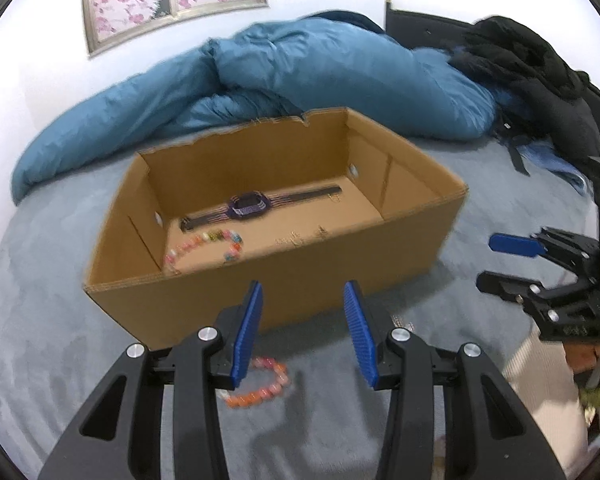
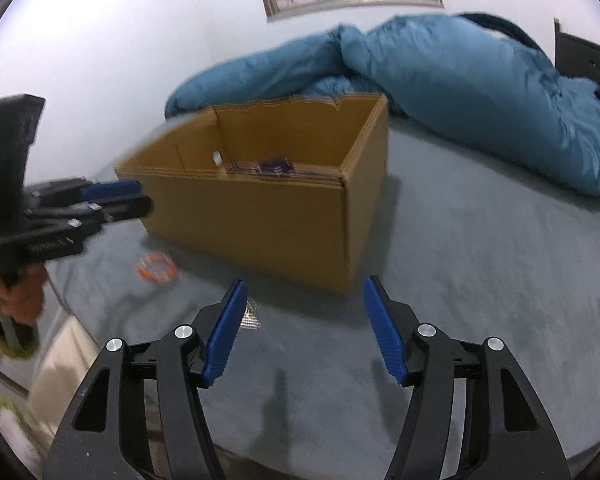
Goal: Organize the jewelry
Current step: 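Move both tools to the silver keychains beside the box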
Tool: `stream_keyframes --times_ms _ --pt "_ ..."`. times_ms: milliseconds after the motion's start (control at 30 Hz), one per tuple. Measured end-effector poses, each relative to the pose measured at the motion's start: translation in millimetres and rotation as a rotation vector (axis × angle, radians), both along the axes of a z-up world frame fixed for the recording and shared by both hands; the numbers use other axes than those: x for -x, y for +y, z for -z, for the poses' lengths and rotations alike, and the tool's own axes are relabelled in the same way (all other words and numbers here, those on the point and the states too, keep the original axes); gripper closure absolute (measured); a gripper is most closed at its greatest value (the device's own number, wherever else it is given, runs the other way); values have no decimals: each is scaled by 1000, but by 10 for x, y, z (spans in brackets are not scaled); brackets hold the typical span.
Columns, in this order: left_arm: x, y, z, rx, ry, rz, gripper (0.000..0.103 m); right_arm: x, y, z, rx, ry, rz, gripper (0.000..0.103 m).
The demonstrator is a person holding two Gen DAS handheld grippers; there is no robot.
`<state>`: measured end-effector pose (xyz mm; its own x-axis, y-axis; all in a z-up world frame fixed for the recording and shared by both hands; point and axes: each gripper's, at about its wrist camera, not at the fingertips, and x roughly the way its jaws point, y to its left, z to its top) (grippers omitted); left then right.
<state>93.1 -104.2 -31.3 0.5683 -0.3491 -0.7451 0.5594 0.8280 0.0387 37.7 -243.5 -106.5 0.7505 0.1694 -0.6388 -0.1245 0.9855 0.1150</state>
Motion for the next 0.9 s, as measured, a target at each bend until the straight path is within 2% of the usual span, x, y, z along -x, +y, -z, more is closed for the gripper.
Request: stream_keyframes --times_ms 133,300,633,800,900 --pt "102 -35 199 -12 32 63 62 -5 -42 178 34 62 -31 45" --pt "230 -191 415 -39 41 165 62 -59 65 229 72 75 -106 46" --pt "371 -420 610 -72 8 330 63 -221 345 299 99 100 -267 67" --pt "309 -481 647 -82 -5 367 75 -314 421 356 117 117 -312 76" --pt "212 -499 640 -73 1 366 77 -335 470 364 125 120 -338 77"
